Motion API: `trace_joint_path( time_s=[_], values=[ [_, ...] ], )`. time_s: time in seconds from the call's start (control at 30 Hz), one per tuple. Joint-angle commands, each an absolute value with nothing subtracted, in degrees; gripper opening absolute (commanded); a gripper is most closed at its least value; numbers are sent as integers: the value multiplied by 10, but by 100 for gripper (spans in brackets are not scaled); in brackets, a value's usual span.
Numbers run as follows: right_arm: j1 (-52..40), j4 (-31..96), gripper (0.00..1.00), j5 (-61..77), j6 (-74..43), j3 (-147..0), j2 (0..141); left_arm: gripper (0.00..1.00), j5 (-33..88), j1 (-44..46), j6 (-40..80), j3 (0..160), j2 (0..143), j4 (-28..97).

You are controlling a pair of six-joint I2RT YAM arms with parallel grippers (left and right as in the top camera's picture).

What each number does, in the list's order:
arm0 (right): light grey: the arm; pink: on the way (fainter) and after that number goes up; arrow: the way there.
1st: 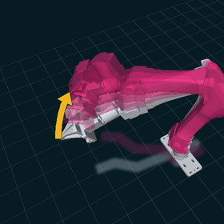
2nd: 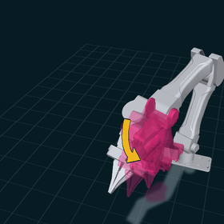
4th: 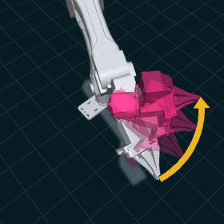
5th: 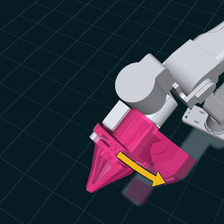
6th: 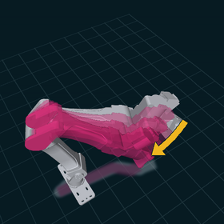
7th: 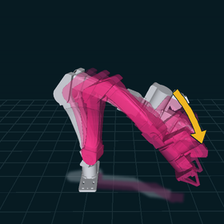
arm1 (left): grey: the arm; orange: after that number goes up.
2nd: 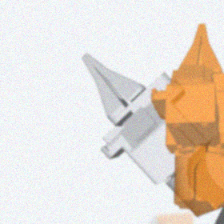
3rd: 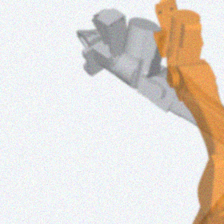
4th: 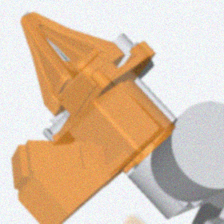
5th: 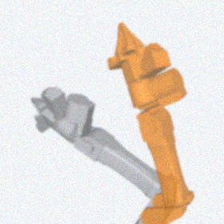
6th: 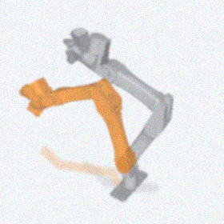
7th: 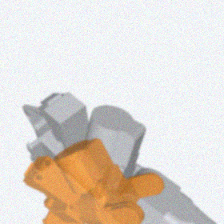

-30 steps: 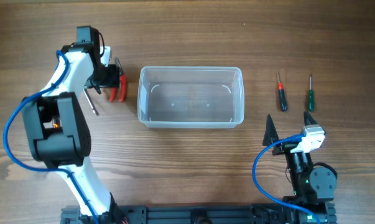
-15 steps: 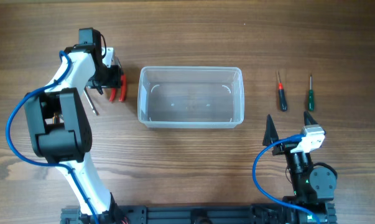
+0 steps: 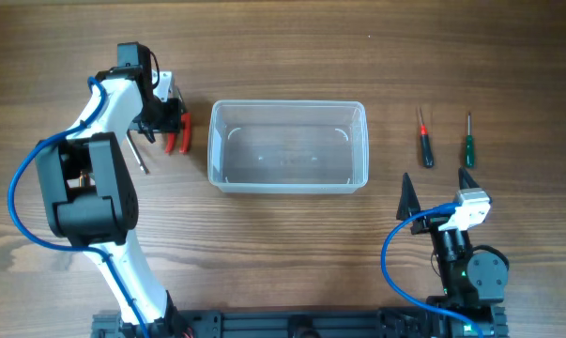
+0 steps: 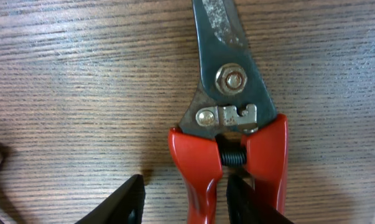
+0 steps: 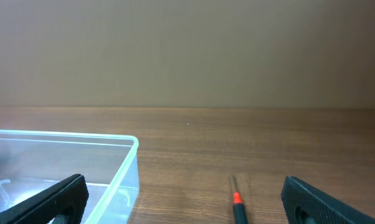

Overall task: Pack container
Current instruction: 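Lower the left gripper and close it on the shears' red handles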

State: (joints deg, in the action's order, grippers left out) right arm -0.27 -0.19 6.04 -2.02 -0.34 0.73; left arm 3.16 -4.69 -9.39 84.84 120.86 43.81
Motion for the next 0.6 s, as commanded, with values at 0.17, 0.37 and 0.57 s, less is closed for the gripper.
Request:
trace_joint_path(
  time_s=[0.17, 0.37, 0.57],
  values=[
    [0, -4, 100, 69, -15, -3, 2, 43, 47, -51, -103, 857, 1215, 458],
    [0, -4, 100, 69, -15, -3, 2, 41, 47, -51, -102, 857, 1217, 458],
    [0, -4, 100, 69, -15, -3, 2, 42, 47, -51, -101, 857, 1228, 456]
  ],
)
